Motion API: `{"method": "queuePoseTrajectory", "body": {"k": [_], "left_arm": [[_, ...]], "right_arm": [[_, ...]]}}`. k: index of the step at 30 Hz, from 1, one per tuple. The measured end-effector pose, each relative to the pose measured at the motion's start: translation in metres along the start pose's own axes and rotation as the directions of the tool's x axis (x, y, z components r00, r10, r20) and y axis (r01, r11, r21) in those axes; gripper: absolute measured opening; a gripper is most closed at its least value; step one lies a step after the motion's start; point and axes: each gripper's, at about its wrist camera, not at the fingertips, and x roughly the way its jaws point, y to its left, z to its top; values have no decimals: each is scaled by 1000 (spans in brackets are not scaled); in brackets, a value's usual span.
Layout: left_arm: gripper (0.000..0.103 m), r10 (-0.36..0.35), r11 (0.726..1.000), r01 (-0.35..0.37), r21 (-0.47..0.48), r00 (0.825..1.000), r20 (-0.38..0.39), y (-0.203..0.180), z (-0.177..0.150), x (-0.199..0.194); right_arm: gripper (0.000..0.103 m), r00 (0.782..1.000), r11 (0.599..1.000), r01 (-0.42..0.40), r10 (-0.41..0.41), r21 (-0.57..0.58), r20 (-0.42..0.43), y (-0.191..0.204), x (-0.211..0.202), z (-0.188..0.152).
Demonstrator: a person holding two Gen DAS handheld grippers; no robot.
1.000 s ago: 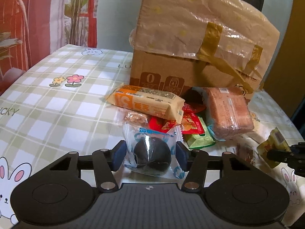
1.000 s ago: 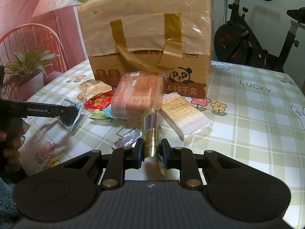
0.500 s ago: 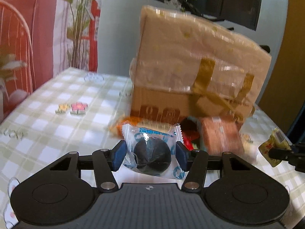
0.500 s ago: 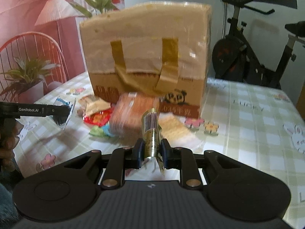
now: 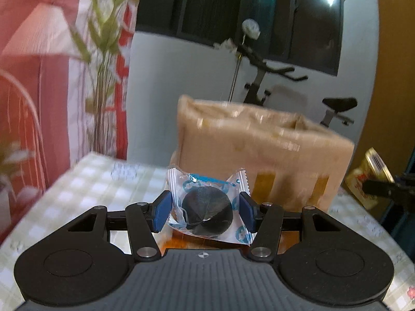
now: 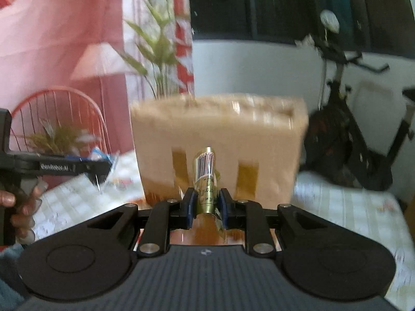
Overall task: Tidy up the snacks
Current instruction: 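Carry both snacks over the box and open both grippers to drop them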
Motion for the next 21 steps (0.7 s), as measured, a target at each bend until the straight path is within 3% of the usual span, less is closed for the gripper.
{"method": "queuePoseTrajectory", "body": {"k": [13, 17, 21], "left_arm": [[59, -57, 998, 54, 27, 988, 145, -30, 93, 19], [59, -60, 998, 60, 8, 994, 92, -37, 114, 58], [60, -10, 1000, 9, 21, 999, 39, -48, 117, 92]], "right_arm": [[21, 984, 1000, -21, 25, -23, 174, -29, 35, 103], [21, 991, 1000, 4, -6, 13, 135, -43, 64, 117], [21, 998, 995, 38, -42, 88, 45, -57, 100, 111]]}}
